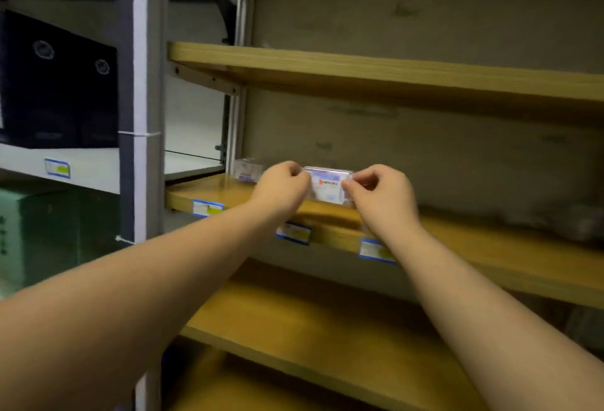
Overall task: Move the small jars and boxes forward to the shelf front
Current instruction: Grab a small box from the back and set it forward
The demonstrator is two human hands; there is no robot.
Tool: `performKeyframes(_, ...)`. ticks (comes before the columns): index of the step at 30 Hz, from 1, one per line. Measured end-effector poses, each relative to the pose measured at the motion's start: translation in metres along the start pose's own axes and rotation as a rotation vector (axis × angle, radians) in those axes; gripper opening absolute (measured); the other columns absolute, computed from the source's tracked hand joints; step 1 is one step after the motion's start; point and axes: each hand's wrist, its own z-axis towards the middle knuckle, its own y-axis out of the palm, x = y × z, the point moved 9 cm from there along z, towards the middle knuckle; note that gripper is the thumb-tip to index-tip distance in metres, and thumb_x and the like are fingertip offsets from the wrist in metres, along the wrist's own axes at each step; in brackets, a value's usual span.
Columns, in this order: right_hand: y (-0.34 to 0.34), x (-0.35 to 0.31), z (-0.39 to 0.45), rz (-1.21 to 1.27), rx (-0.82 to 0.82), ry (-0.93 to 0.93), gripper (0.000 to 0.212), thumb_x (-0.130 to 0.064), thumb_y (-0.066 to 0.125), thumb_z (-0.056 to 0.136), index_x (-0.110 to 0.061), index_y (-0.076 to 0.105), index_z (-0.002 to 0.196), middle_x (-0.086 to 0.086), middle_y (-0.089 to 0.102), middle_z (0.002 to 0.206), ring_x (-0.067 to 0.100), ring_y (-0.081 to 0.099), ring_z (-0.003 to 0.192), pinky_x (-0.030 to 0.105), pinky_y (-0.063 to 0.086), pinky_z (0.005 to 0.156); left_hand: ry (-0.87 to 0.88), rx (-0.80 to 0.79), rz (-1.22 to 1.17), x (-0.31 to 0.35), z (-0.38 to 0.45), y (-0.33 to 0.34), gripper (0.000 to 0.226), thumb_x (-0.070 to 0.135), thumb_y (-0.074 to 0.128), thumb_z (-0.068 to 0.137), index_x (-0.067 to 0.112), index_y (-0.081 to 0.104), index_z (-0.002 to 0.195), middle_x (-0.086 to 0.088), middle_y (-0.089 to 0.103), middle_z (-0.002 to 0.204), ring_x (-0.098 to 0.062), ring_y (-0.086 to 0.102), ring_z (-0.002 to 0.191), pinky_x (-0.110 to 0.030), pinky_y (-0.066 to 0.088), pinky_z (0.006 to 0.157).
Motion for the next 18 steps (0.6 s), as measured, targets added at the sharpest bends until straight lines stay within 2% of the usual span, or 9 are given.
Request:
performKeyframes(2, 0.075, -0.019, 0.01, 0.019, -0.075, 0.07, 0.006, -0.024, 0.075, 0.086, -0.019, 0.072, 0.087, -0.003, 0.072, 0.082, 0.017, 0.069, 0.081, 0.034, 0.056, 0.075, -0.055, 0.007, 0.021, -0.044, 0.026, -0.051, 0.027, 0.023, 0.046, 0.09, 0.014, 0.07, 0.099, -0.01, 0.07, 0.094, -0.031, 0.067, 0.094, -0.044, 0.056, 0.089)
performKeyframes(5, 0.155, -0.028, 0.026, 0.072, -0.134, 0.212, 0.007, -0.022, 0.073, 0.088, -0.017, 0.073, 0.093, 0.001, 0.073, 0.09, 0.021, 0.07, 0.087, 0.036, 0.057, 0.08, -0.107, -0.035, 0.07, -0.085, 0.062, -0.095, 0.033, 0.017, 0.043, 0.094, 0.011, 0.07, 0.113, -0.014, 0.071, 0.109, -0.028, 0.063, 0.094, -0.036, 0.054, 0.083)
performKeyframes(8, 0.194, -0.034, 0.045, 0.012, -0.159, 0.231, 0.015, -0.023, 0.07, 0.09, -0.016, 0.07, 0.103, 0.001, 0.069, 0.1, 0.019, 0.063, 0.093, 0.03, 0.049, 0.079, -0.109, -0.097, 0.146, -0.105, 0.098, -0.102, 0.035, 0.01, 0.044, 0.096, 0.01, 0.065, 0.124, -0.014, 0.068, 0.119, -0.032, 0.063, 0.107, -0.04, 0.054, 0.093)
performKeyframes(11, 0.221, -0.023, 0.053, -0.028, -0.195, 0.273, 0.028, -0.023, 0.068, 0.092, -0.016, 0.065, 0.119, 0.0, 0.067, 0.114, 0.018, 0.06, 0.103, 0.032, 0.048, 0.09, -0.117, -0.113, 0.163, -0.128, 0.122, -0.095, 0.042, 0.014, 0.043, 0.099, 0.016, 0.056, 0.139, -0.011, 0.062, 0.131, -0.029, 0.061, 0.116, -0.042, 0.051, 0.1)
performKeyframes(14, 0.239, -0.009, 0.054, -0.051, -0.269, 0.283, 0.036, -0.021, 0.067, 0.092, -0.015, 0.062, 0.127, 0.0, 0.068, 0.123, 0.018, 0.062, 0.112, 0.035, 0.048, 0.1, -0.104, -0.086, 0.155, -0.144, 0.132, -0.09, 0.039, 0.014, 0.043, 0.101, 0.018, 0.055, 0.138, -0.008, 0.063, 0.129, -0.024, 0.06, 0.108, -0.036, 0.051, 0.093)
performKeyframes(16, 0.245, -0.009, 0.054, -0.04, -0.319, 0.247, 0.034, -0.018, 0.065, 0.093, -0.015, 0.064, 0.127, -0.003, 0.069, 0.122, 0.015, 0.062, 0.11, 0.029, 0.046, 0.096, -0.093, -0.063, 0.139, -0.148, 0.138, -0.088, 0.031, 0.014, 0.043, 0.101, 0.016, 0.059, 0.128, -0.009, 0.066, 0.118, -0.022, 0.058, 0.096, -0.034, 0.048, 0.083)
performKeyframes(18, 0.249, -0.008, 0.057, -0.018, -0.356, 0.242, 0.033, -0.015, 0.064, 0.094, -0.015, 0.065, 0.127, -0.004, 0.069, 0.121, 0.012, 0.062, 0.109, 0.027, 0.045, 0.095, -0.085, -0.066, 0.159, -0.151, 0.145, -0.085, 0.024, 0.016, 0.044, 0.102, 0.016, 0.061, 0.119, -0.009, 0.067, 0.11, -0.023, 0.061, 0.094, -0.037, 0.051, 0.082)
